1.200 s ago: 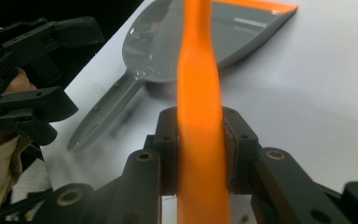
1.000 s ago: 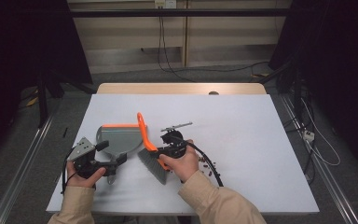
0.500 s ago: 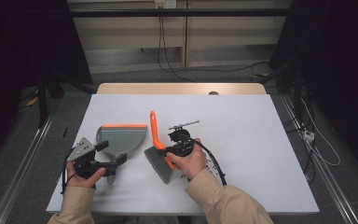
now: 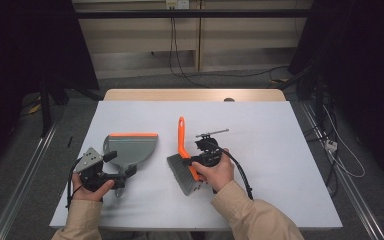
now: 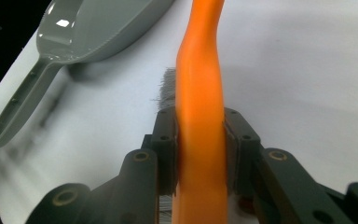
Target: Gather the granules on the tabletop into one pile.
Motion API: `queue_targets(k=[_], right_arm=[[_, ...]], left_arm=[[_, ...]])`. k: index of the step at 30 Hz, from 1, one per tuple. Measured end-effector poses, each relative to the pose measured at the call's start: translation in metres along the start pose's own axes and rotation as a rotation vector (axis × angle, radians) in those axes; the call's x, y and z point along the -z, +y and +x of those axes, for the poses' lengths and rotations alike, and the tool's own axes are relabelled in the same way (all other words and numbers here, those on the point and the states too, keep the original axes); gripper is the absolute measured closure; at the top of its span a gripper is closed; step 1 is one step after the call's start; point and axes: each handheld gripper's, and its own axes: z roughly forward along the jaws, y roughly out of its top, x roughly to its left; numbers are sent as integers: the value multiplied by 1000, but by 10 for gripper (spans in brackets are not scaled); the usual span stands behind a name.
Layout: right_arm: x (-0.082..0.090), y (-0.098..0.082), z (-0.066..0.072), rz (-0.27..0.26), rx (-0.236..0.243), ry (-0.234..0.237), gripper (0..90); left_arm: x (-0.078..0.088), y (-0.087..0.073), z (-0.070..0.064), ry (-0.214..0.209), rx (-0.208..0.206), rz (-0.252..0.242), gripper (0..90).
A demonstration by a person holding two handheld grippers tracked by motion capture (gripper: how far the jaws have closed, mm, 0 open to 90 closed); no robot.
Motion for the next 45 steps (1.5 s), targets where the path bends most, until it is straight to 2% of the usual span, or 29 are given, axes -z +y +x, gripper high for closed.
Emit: queue_targets(k=[7,23,29,36,45], right_arm=[[12,-5,-14,-13,-31,-22,694],[32,-10,-35,-21,-50,-65,693],[37,-10,-37,-22,-43,-80,694],[41,-9,-39,-40,-46,-69,699],[47,-2,-30,-60,-17,-68,703]], left_arm=[[-1,0,-1,-1,-6,4,51],[-1,1,-2,-2,-7,1,51],[-1,1,-2,-1,-4,1,51],[-1,1,-2,-1,-5,1,51],[-1,1,-2,0,-3,-1,51]])
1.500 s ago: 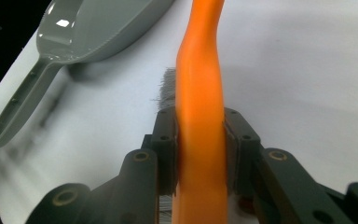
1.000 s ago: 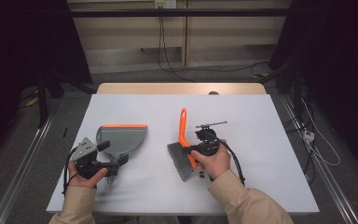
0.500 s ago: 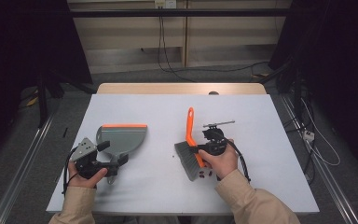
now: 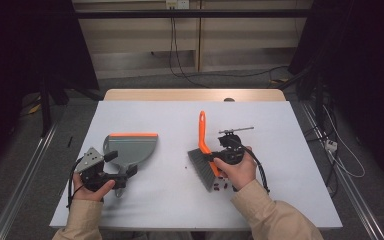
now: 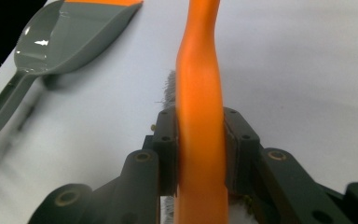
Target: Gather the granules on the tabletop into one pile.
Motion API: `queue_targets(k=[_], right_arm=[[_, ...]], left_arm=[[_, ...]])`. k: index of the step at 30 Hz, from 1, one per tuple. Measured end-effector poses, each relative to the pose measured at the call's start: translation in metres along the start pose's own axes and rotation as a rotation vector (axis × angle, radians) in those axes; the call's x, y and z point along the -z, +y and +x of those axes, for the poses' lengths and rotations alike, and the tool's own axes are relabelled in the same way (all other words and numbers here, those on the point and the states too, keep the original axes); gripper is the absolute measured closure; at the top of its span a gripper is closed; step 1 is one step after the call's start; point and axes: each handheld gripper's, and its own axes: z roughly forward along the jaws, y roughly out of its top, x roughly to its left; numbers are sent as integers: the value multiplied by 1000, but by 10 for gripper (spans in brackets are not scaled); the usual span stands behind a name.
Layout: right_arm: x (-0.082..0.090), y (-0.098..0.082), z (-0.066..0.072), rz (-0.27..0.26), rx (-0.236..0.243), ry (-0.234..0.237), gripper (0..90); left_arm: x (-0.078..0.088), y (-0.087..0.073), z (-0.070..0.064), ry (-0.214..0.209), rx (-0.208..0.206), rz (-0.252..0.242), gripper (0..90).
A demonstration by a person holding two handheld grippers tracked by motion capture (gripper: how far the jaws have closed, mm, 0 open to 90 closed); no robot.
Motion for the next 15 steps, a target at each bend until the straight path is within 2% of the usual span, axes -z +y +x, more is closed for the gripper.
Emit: queue_targets(k=[7,13,15], right_arm=[[-3,12,15,-13,9,41,703],[-26,18,37,4,21,88,703],[-33,18,41,11,12,103,704]], left_arm=[[0,0,0,-1,3,-1,51],[0,0,1,-3,6,-4,51],[0,-1,1,-2,7,-1,51]])
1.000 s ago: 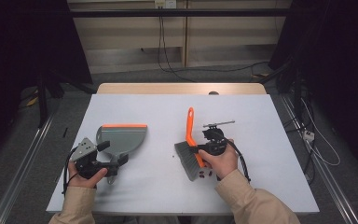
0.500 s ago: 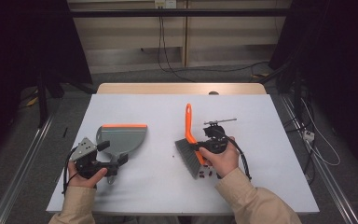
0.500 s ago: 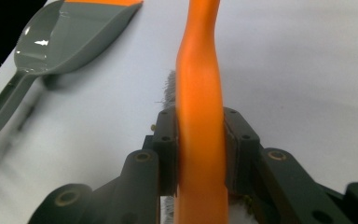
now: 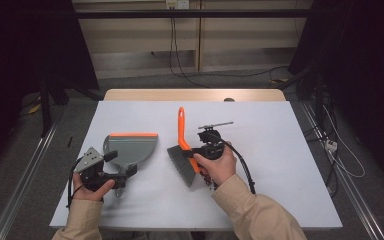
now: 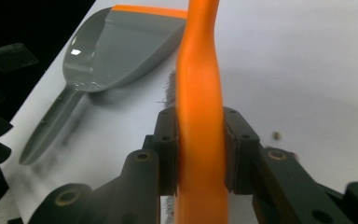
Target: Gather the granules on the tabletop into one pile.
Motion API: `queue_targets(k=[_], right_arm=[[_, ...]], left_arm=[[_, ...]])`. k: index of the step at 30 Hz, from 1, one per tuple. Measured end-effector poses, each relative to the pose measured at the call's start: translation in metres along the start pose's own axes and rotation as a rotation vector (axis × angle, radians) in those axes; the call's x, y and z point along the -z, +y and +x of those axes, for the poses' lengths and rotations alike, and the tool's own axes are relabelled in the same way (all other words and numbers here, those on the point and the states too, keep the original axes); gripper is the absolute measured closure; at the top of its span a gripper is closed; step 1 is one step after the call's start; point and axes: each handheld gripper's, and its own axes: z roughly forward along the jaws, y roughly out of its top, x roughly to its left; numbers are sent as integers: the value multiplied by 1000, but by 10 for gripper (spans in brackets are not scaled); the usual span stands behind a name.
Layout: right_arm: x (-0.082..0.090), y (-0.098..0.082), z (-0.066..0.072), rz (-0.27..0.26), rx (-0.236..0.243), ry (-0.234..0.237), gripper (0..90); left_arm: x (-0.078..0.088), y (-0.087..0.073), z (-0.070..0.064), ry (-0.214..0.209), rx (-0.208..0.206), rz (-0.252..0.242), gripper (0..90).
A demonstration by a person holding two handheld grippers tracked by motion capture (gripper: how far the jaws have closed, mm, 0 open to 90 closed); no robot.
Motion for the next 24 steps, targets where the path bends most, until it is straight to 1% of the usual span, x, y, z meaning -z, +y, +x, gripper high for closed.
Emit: queue_targets(k=[2,4,5,7,8,9,10,11,15,16,18,19,24], right_arm=[[-9,1,2,9,-17,23,703],[-18,0,3,19,-37,36,704],[-21,-1,3,30,-38,31,704],[-25,-2,1,45,-28,-6,703],[-26,-3,-1,48,-37,-17,702],[-25,-3,-5,52,-57,-8,701],[-24,-4,-8,57,-61,-16,698],[-24,-4,-10,58,-51,-34,696],[-15,-5,-20,52,-58,-61,696],[-13,-5,-23,50,-69,-67,696],[-9,-6,-29,47,-76,-79,695],[-7,-7,-31,44,-90,-82,695],[2,-12,-39,41,-113,-102,692]], left_arm=[[0,0,0,0,-3,4,52],[0,0,1,1,-3,4,51],[0,0,1,1,-3,4,51],[0,0,1,2,0,1,51],[0,0,1,2,1,-1,51],[0,0,1,3,1,-1,51],[0,-1,1,3,0,0,51],[0,-1,1,3,-3,1,51],[0,0,1,4,-5,5,51],[0,0,0,4,-5,3,52],[0,0,0,4,-5,0,52],[0,0,0,5,-6,2,52],[0,0,0,5,-11,3,52]])
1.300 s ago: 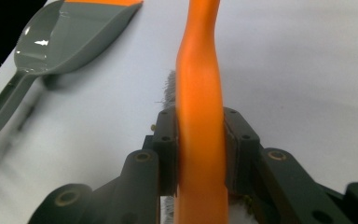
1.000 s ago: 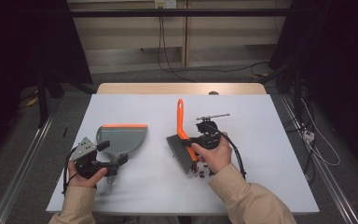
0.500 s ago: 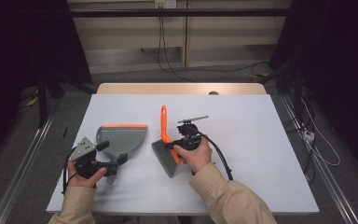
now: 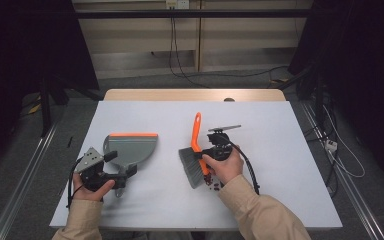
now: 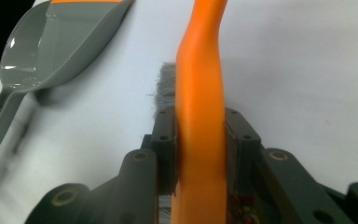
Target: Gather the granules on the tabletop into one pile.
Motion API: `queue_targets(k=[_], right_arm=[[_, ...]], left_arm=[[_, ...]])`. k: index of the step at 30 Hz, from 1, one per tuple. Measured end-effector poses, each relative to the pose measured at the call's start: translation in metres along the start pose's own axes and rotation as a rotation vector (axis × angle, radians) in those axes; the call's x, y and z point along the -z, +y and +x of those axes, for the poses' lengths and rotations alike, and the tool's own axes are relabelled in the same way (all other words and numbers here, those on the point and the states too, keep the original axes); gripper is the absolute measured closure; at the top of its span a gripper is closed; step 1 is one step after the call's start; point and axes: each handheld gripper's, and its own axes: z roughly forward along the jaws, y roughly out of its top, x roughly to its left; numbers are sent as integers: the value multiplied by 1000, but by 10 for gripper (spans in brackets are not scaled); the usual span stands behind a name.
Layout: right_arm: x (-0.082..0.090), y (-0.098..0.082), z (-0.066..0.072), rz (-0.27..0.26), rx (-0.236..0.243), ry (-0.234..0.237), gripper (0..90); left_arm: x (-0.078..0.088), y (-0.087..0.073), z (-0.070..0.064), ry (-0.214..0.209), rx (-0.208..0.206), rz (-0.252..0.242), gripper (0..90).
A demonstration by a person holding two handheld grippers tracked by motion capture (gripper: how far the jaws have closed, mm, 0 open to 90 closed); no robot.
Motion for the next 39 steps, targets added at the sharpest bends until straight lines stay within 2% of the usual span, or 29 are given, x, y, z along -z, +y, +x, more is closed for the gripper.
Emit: queue_targets(k=[12,30,33,39], right_arm=[[23,-12,-22,-6,-42,-41,686],[44,-23,-33,-22,-56,-81,685],[45,-24,-35,-28,-72,-65,688],[44,-20,-39,-46,-145,6,699]], left_arm=[[0,1,-2,0,-6,0,52],[-1,2,-3,-3,-11,0,52],[-1,1,-4,-2,-6,1,52],[-3,2,-4,-4,-8,4,52]])
